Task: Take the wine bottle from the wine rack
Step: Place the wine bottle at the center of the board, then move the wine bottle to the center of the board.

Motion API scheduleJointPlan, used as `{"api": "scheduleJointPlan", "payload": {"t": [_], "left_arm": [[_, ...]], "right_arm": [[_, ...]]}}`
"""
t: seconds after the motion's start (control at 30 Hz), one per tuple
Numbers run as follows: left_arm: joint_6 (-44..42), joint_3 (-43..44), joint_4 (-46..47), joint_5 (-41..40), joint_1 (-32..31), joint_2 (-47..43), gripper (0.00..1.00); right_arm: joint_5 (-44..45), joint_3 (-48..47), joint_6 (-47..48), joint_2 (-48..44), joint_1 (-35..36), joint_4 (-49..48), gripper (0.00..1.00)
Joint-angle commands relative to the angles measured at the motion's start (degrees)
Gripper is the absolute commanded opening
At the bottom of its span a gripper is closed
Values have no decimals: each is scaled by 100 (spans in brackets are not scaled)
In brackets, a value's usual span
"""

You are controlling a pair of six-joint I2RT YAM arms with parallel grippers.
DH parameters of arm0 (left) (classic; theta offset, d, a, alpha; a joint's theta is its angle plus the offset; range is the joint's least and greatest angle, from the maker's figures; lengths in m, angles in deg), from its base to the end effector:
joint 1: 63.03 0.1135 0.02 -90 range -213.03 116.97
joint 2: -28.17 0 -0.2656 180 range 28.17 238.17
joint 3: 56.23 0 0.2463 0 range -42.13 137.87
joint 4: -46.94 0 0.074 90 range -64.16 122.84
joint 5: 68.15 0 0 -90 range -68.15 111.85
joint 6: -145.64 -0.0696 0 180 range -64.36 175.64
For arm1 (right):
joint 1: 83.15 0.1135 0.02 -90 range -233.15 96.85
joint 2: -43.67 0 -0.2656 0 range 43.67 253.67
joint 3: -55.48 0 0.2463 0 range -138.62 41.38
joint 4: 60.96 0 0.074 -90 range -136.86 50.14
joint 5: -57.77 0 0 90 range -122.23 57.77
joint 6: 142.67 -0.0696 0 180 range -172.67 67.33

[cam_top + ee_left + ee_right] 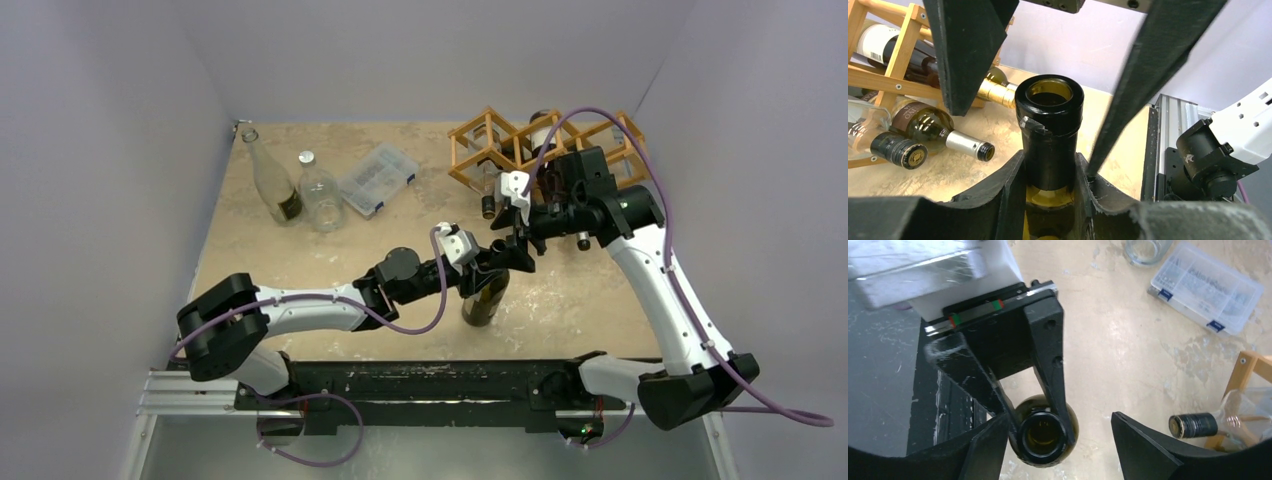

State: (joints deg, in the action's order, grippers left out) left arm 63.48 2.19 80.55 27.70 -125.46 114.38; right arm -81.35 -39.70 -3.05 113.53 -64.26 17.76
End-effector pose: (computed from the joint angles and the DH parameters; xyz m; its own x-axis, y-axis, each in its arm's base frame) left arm 0.1616 -0.3249 0.2782 -0.0802 -0.1396 -0.9870 0.9265 0.3548 -0.1255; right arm 0.1934 0.1218 0.3722 -0.0058 -0.5289 -0.8487 -0.9922 0.1086 -0.0609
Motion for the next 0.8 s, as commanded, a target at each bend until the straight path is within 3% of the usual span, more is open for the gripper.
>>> {"api": "scheduleJointPlan", "payload": {"t": [0.0,0.2,0.5,0.77], "left_arm": [[-82,-77,245,-161,47,-274,0],[-161,-163,234,-247,44,-404,0],[-275,-260,105,-427,54,-662,0],[-356,-340,-83,-567,123,-1109,0]], "right_arm": [[-518,-104,-93,-200,36,196,81],[-1107,-319,-94,-235,-99,371,84],[-1804,-534,705,-410,-837,1053,85],[-1965,188,489,-767,-1338,489,87]]}}
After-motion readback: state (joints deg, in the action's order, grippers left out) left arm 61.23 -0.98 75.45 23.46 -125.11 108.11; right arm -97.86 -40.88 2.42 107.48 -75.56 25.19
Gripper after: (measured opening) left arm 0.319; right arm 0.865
